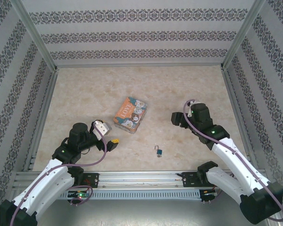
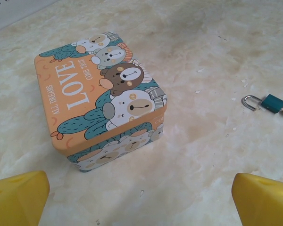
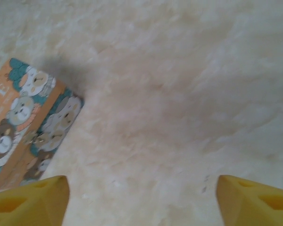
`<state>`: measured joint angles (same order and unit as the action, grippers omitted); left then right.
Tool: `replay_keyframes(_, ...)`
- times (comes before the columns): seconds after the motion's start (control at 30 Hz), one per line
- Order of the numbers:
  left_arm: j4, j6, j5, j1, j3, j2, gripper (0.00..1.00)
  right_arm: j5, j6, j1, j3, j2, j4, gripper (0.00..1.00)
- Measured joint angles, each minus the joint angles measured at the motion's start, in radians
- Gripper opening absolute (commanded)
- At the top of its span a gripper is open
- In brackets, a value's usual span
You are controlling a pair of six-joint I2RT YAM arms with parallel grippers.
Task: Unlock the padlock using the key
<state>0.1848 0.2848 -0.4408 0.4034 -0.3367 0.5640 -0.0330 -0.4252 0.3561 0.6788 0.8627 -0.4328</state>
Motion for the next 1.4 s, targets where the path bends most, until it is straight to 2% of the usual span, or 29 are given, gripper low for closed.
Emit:
replay_keyframes(0.13, 0.0, 0.0, 0.0, 0.0, 0.0, 0.003, 0.99, -0.05, 0.094, -0.062, -0.001, -0.006, 0.042, 0.98)
replay_keyframes(0.4, 0.0, 0.0, 0.004, 0.0, 0.0, 0.008, 0.99, -0.085, 0.245, -0.165, -0.073, -0.006, 0.183, 0.98)
replay_keyframes(0.73, 0.0, 0.0, 0.005, 0.0, 0.0, 0.01, 0.99, -0.09, 0.378, -0.19, -0.211, 0.015, 0.444, 0.98)
replay_keyframes(1.13, 0.0, 0.002, 0.007, 0.0, 0.0, 0.015, 0.99, -0.085, 0.406, -0.217, -0.374, 0.189, 0.853, 0.98)
replay_keyframes(1.4, 0.0, 0.005, 0.028, 0.0, 0.0, 0.015, 0.99, -0.054, 0.433, -0.23, -0.404, 0.364, 1.127, 0.98)
